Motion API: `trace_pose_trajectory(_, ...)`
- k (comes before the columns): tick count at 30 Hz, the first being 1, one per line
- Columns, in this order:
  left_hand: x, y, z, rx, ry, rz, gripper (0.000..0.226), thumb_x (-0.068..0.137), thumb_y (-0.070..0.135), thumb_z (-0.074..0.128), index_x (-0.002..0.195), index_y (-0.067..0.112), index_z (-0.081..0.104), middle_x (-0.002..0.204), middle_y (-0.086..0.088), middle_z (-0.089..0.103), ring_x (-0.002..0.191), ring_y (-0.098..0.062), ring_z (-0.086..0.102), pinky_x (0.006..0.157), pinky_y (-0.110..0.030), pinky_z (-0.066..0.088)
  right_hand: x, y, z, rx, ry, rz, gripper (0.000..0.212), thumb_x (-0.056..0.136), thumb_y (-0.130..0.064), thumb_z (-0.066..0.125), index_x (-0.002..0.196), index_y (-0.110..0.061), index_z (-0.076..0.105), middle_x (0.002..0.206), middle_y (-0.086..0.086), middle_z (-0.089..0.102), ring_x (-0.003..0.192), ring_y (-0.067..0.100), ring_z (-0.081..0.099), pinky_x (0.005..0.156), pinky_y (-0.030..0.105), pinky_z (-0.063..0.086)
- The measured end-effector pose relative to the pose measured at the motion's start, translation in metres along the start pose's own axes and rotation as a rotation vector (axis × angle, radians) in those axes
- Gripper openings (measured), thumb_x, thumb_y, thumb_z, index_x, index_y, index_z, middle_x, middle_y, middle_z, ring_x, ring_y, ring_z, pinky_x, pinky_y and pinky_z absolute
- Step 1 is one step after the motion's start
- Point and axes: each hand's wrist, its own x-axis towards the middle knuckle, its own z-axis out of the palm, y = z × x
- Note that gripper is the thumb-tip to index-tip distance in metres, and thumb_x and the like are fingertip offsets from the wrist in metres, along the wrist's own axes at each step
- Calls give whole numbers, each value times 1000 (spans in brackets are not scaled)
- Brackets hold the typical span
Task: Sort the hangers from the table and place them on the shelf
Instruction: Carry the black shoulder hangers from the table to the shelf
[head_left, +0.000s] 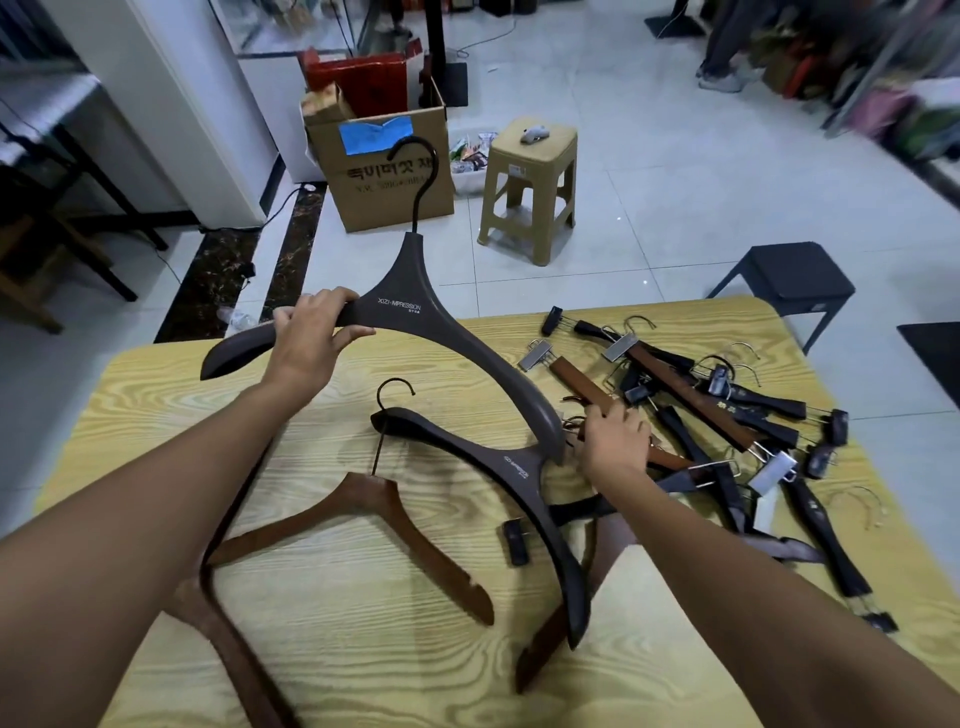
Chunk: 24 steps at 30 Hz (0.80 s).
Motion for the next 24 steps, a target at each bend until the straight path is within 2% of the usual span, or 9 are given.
trace_pose_trajectory(2, 3, 7, 4, 11, -12, 17, 38, 88, 34, 57, 119, 12, 53, 109, -10, 60, 107, -27, 47, 93, -39, 25, 0, 15, 4, -43, -41, -49, 48, 92, -24, 55, 137, -16, 39, 139, 13, 40, 130, 36, 34, 104, 45, 33)
trace_pose_trajectory(6, 5, 20, 9, 19, -20, 38, 37, 88, 33, 57, 118, 12, 53, 107, -10, 60, 105, -27, 47, 93, -40, 25, -4, 32, 5, -54, 28, -136, 39, 91, -13, 52, 129, -14, 43, 132, 11, 45, 128, 35, 35, 95, 42, 41)
trace_pose_trajectory(8, 5, 28, 11, 28, -23, 45, 37, 88, 33, 58, 118, 12, 53, 107, -10, 60, 106, -28, 47, 93, -40, 25, -4, 43, 5, -72, 38, -166, 35, 90, -16, 55, 124, -13, 45, 129, 10, 46, 125, 33, 37, 92, 41, 44)
trace_pose_trajectory(13, 8, 41, 11, 45, -19, 61, 39, 88, 34, 58, 118, 11, 53, 108, -10, 61, 106, -29, 49, 93, -41, 26, -9, 61, -1, -72, 103, -213, 43, 88, -32, 62, 124, -17, 44, 131, 9, 46, 120, 31, 41, 85, 37, 46)
trace_pose_trajectory(17, 9, 46, 9, 47, -5, 68, 37, 88, 34, 58, 117, 12, 54, 106, -9, 61, 104, -27, 48, 91, -39, 25, -11, 67, -5, -82, 173, -197, 40, 90, -32, 59, 124, -16, 45, 132, 9, 47, 118, 30, 43, 85, 36, 43)
trace_pose_trajectory(22, 8, 52, 11, 48, 0, 75, 36, 87, 34, 58, 116, 12, 54, 106, -9, 61, 103, -27, 48, 91, -39, 25, -17, 77, 5, -114, 150, -294, 41, 85, -26, 64, 122, -21, 47, 128, 7, 50, 118, 29, 41, 93, 37, 40)
trace_pose_trajectory(24, 8, 54, 12, 53, -8, 73, 37, 87, 34, 58, 117, 12, 54, 106, -9, 61, 104, -27, 48, 91, -39, 25, -18, 84, 7, -129, 127, -320, 44, 84, -30, 64, 124, -24, 46, 127, 5, 50, 119, 28, 39, 95, 37, 38)
